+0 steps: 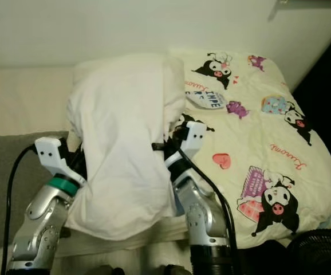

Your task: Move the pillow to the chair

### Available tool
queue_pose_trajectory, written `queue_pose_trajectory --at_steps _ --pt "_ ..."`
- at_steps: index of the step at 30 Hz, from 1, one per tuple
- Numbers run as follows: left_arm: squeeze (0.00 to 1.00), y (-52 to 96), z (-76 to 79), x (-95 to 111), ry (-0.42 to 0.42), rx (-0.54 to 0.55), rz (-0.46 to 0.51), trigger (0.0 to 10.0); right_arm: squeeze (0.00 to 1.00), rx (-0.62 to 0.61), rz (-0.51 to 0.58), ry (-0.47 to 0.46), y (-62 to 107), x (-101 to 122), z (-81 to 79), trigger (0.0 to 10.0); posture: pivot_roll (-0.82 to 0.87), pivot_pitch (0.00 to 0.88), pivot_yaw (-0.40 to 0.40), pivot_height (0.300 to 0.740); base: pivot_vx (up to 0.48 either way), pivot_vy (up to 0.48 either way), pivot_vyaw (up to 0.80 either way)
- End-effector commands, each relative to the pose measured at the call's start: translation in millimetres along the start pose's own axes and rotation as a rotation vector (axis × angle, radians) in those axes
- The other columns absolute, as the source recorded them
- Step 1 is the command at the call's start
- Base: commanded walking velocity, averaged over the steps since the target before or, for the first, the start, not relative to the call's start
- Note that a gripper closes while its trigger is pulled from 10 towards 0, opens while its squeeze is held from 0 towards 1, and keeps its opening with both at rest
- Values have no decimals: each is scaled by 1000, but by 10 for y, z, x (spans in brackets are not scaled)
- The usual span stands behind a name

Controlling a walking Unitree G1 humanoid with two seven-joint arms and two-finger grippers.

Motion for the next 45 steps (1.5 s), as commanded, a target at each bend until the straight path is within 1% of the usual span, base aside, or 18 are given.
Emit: queue_pose_trajectory --at_steps 1,3,6,13,19,22,28,31,36,45 --pt "0 -133 347 275 3 -124 110 10000 0 123 -37 -98 -63 -265 -393 10000 37 52 60 740 0 0 -800" --pt "0 -136 356 302 -2 -130 119 10000 0 139 -35 -94 -55 -268 -444 10000 38 54 61 740 0 0 -800" --pt "0 -135 358 325 -5 -130 124 10000 0 145 -31 -95 -59 -261 -465 10000 42 57 59 740 0 0 -800" --pt "0 -175 369 507 -21 -126 172 10000 0 167 -11 -72 -101 -171 -555 10000 41 61 48 740 0 0 -800" --pt "0 -195 350 507 -15 -105 171 10000 0 165 -3 -68 -95 -145 -557 10000 36 57 52 740 0 0 -800" --pt "0 -223 411 504 -37 -139 153 10000 0 169 7 -54 -94 -113 -574 10000 33 57 56 740 0 0 -800" --pt "0 -228 439 510 -33 -149 155 10000 0 164 11 -50 -92 -104 -573 10000 27 59 64 740 0 0 -800" --pt "0 -240 464 491 -12 -156 144 10000 0 147 16 -36 -79 -101 -542 10000 19 50 72 740 0 0 -800" --pt "0 -251 467 481 -12 -156 140 10000 0 139 20 -30 -80 -89 -524 10000 17 45 74 740 0 0 -800" --pt "0 -315 498 507 -9 -176 142 10000 0 118 64 -22 -97 14 -475 10000 5 20 109 740 0 0 -800"
Point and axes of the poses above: a point about 5 cm out from each wrist's last joint towards the gripper, its own y axis pointing back from the gripper into the wrist, its own x axis along the axis of the wrist's last joint, z = x × y, the point moved 4 cm from there along -y, pointing out of the wrist towards the gripper, and after that the axes turned 13 degrees about -y, right-handed, at the moved point
